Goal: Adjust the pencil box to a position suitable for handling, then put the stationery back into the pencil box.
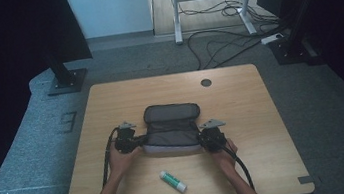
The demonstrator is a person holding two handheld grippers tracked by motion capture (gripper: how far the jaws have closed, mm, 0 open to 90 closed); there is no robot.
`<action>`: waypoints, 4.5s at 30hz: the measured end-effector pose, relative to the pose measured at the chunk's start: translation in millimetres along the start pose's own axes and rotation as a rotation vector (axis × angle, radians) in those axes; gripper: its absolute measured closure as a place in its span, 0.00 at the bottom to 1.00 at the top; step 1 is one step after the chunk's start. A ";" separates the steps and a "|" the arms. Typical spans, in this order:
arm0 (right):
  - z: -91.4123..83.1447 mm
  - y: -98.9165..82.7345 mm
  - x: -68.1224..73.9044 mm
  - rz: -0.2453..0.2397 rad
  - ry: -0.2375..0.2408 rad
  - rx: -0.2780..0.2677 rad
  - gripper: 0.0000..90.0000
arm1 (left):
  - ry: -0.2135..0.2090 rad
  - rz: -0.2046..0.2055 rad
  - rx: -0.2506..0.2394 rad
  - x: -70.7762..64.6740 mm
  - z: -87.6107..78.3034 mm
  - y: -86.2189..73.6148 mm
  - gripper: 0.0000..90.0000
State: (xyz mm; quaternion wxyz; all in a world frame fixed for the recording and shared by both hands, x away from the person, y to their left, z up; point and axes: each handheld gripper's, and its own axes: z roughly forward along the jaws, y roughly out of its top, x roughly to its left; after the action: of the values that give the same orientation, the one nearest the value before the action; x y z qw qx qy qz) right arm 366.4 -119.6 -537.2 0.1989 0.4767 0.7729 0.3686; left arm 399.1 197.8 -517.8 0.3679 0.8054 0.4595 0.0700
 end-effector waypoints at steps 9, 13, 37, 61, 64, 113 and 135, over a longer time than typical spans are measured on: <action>1.0 0.8 -4.4 0.003 0.002 -0.006 0.80 | -0.039 0.014 0.048 -6.2 2.5 -0.7 0.67; 0.8 1.5 -6.8 0.014 0.013 -0.006 0.74 | -0.034 -0.002 0.049 -6.0 1.3 -0.4 0.56; -43.5 4.1 4.7 -0.010 0.103 -0.188 0.45 | 0.026 0.068 -0.125 -10.3 -40.0 -18.5 0.29; -72.3 -31.7 38.9 -0.110 0.253 -0.163 0.45 | 0.044 0.006 -0.119 -1.2 -66.0 -70.6 0.30; -71.5 -36.8 40.2 -0.111 0.259 -0.145 0.45 | 0.050 -0.003 -0.112 0.9 -64.6 -74.9 0.31; -44.7 -40.7 129.2 -0.234 0.392 -0.039 0.54 | 0.057 -0.001 -0.090 -0.6 -50.3 -83.6 0.32; -37.7 -53.6 128.8 -0.292 0.314 0.021 0.72 | 0.066 -0.012 -0.097 3.1 -54.6 -82.3 0.33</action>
State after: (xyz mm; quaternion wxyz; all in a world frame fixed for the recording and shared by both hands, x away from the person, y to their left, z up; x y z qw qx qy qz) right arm 249.9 -34.9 -547.7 0.1226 0.2985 0.8590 0.3976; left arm 319.6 254.4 -533.3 0.3917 0.7810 0.4722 0.1164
